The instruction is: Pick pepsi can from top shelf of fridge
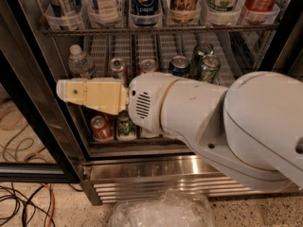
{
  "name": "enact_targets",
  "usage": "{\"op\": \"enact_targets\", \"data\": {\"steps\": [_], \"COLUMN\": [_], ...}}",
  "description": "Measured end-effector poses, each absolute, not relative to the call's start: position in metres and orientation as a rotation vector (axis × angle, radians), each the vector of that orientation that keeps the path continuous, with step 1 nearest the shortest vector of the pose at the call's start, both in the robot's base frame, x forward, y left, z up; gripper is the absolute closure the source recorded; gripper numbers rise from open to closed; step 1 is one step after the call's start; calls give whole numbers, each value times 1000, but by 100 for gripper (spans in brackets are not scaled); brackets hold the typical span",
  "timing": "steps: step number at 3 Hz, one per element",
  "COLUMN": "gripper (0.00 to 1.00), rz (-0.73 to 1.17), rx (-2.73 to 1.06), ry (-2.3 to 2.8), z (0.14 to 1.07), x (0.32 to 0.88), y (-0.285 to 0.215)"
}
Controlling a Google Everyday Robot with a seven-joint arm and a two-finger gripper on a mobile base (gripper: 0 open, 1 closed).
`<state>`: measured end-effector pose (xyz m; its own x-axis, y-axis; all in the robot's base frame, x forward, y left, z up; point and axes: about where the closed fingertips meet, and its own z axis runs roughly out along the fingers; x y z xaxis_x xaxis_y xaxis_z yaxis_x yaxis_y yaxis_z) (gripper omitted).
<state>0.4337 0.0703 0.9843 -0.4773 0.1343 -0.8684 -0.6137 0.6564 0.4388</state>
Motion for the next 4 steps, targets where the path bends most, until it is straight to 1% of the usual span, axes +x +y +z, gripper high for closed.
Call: {"op": "enact_targets", "data": {"steps": [1, 2, 3, 4], "gripper": [0, 0, 0, 0], "rz": [876, 739, 643, 643], "rx": [-292, -108, 20, 20], "ry": [1867, 1849, 1816, 1815], "z": [988, 1000, 1011, 1011], "x": [439, 443, 450, 450], "y": [66, 55, 44, 44]}}
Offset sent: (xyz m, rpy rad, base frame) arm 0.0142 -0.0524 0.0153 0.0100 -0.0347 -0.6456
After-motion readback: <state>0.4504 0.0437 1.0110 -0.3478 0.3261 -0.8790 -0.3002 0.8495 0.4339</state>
